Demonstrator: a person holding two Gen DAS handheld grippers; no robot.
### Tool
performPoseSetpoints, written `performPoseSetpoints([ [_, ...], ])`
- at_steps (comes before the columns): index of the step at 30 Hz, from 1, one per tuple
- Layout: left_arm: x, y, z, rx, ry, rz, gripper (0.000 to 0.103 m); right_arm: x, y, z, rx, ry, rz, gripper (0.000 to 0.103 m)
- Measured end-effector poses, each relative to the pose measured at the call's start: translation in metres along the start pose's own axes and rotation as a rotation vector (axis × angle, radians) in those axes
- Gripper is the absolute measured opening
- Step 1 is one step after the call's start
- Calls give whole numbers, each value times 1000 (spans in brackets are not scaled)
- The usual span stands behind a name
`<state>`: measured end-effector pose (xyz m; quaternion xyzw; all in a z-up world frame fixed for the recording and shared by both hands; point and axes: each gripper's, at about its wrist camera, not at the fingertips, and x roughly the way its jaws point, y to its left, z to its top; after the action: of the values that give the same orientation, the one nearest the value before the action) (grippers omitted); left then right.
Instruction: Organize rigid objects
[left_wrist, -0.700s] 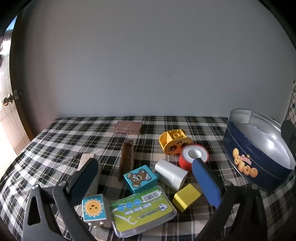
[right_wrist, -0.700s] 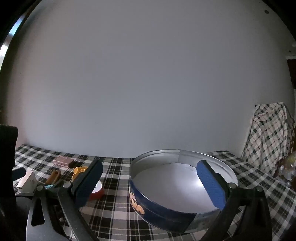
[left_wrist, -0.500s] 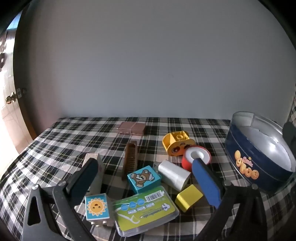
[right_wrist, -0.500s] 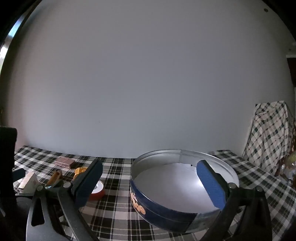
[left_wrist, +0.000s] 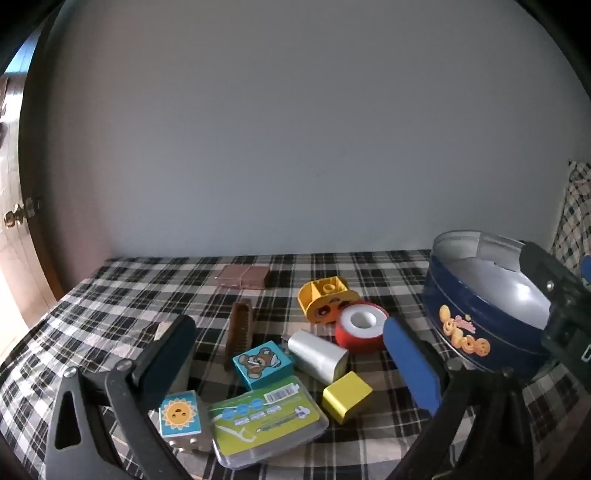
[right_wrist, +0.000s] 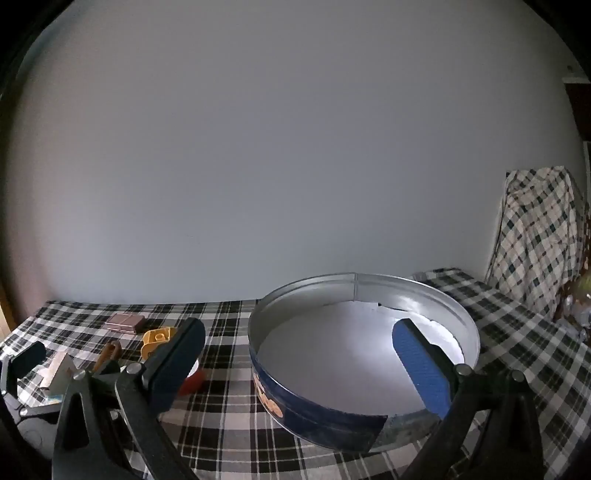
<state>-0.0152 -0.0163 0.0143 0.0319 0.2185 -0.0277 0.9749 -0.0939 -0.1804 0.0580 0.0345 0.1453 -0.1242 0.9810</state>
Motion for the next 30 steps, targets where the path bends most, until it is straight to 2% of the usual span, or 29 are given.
performPoseSetpoints([
  [30,0,5,-8,-21,14,-9,103,-6,3,1,-33,-29,-2,103],
])
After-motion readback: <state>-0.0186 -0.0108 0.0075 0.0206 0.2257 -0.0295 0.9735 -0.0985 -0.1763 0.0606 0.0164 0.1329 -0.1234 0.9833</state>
